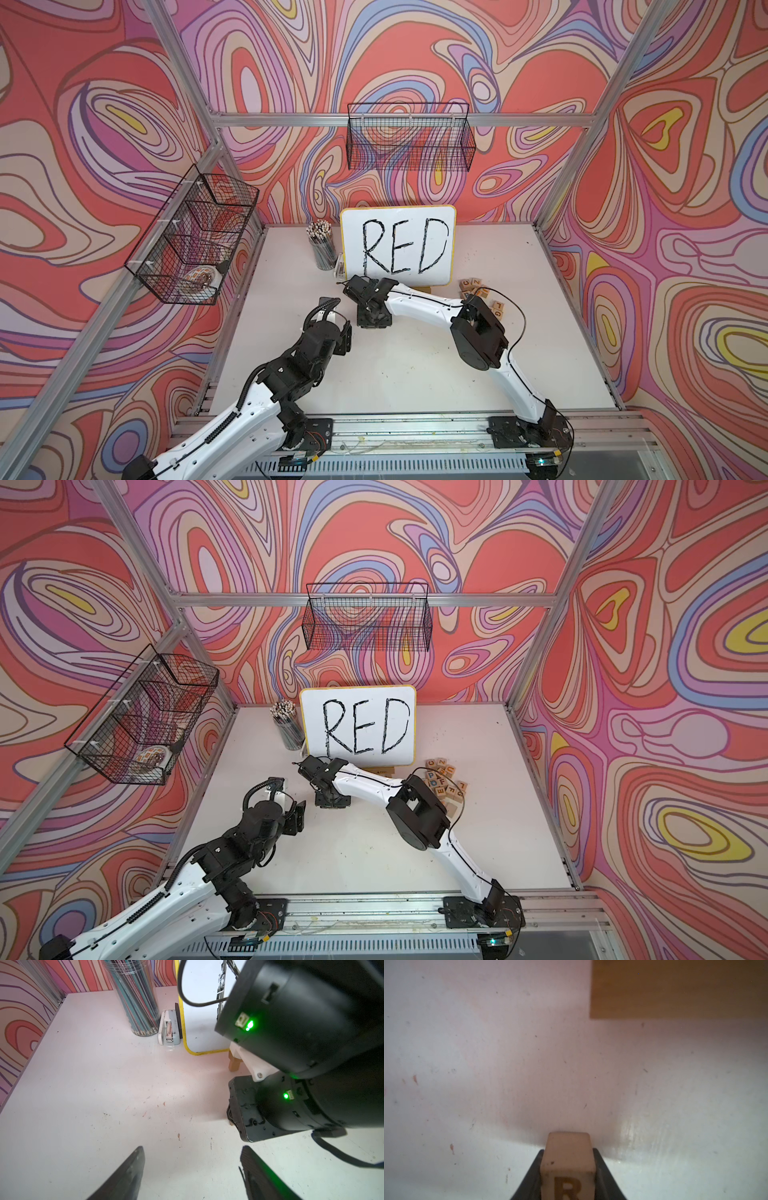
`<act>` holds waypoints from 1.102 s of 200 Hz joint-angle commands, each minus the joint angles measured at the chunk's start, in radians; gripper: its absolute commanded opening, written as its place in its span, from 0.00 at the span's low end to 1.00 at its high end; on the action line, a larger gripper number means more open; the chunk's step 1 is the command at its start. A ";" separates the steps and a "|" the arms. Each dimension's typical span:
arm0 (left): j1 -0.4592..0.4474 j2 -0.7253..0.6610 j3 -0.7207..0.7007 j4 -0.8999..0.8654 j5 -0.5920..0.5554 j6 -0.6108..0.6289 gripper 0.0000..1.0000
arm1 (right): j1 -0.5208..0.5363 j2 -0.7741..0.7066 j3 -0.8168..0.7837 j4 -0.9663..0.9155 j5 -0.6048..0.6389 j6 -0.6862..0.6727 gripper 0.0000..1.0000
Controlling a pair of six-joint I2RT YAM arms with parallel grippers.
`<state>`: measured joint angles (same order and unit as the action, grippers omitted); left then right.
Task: Assemble the uppercase word "red" with letter blocks
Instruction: Place the letter block at the center of the board, then pick up the letter block from the center of the board.
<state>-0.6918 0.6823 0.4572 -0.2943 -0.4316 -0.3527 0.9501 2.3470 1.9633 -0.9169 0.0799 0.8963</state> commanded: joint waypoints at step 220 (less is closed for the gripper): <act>0.005 0.043 0.022 0.023 -0.017 0.007 0.76 | -0.020 -0.389 -0.085 -0.129 0.133 -0.179 0.54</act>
<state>-0.6918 0.6968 0.4557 -0.2893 -0.4389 -0.3511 0.9493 2.0670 1.9404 -1.0004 0.1318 0.8230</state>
